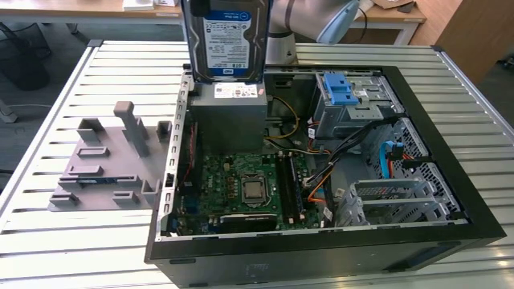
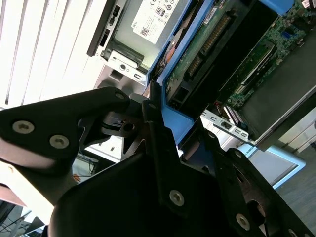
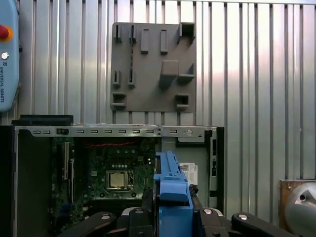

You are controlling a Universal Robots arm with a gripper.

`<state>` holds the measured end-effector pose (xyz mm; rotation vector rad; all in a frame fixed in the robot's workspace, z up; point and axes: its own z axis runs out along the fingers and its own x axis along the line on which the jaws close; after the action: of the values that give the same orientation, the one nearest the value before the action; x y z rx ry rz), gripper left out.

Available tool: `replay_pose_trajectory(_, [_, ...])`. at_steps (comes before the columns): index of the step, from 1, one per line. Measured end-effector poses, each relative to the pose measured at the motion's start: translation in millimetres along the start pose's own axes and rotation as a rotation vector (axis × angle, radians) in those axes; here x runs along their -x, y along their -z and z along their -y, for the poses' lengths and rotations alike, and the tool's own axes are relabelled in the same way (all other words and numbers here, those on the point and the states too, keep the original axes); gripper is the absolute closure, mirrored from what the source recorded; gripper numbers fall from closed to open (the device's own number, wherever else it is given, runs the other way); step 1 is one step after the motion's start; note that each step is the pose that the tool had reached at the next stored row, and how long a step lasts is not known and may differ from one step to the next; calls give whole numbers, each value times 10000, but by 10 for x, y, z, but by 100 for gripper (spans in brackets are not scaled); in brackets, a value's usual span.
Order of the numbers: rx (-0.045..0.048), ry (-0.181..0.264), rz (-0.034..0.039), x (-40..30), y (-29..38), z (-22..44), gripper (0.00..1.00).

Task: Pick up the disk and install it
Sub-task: 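Pick up the disk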

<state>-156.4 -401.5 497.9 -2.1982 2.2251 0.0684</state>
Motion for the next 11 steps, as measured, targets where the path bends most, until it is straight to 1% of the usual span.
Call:
replay_pose_trajectory(4, [0, 0, 0, -53, 3, 51, 64])
replay_pose_trajectory(11, [0, 0, 0, -139, 10, 187, 64])
